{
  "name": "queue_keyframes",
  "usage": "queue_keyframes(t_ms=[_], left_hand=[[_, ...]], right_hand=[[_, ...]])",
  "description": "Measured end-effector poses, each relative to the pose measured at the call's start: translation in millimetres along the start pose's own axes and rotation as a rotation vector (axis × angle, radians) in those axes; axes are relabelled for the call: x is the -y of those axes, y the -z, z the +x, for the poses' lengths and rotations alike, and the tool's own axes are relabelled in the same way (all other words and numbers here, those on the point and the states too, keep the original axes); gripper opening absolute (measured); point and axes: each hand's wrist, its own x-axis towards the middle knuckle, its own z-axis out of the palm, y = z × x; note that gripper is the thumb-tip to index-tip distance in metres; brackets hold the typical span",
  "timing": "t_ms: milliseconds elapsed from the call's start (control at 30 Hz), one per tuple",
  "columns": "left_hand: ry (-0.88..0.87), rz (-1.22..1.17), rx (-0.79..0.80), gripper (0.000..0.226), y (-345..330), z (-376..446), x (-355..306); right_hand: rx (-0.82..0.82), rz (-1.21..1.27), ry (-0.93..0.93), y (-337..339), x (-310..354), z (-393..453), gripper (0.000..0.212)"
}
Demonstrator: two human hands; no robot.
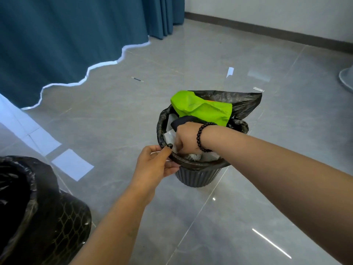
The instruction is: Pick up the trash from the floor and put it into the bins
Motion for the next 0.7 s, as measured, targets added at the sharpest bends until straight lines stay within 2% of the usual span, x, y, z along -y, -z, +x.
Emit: queue_keyframes(t_ms=[67,233,400,467,633,700], left_hand=[[0.035,0.013,0.04,0.02,3.0,0.0,-4.2],[0.057,0.248,0.041,0.022,7.7,-3.2,-17.6],[0.001,0.498,0.023,0.025,13.1,-15.2,-32.3],[-0.001,0.557,0.042,0.027,20.3,-19.3,-41.5],[0.0,0.544,0.027,0.022,67.9,-37.3,-67.5],[-0.05,0.491,-0.063,0.018,95.8,-44.1,-69.5]], right_hand=[[-0.01,0.096,-0.028,-0.4,-3.1,-6.4,0.036],[-0.375,0.228,0.033,-22.8,-2.2,-37.5,0.022],[-0.51,0.268,0.031,-35.6,1.3,-57.7,0.03],[-0.625,0.29,0.017,-34.9,3.9,-66.2,0.033],[-0.928,0.428,0.074,-21.0,41.4,-74.1,0.025],[-0.947,0.561,0.098,-11.1,69.1,-66.8,0.022]])
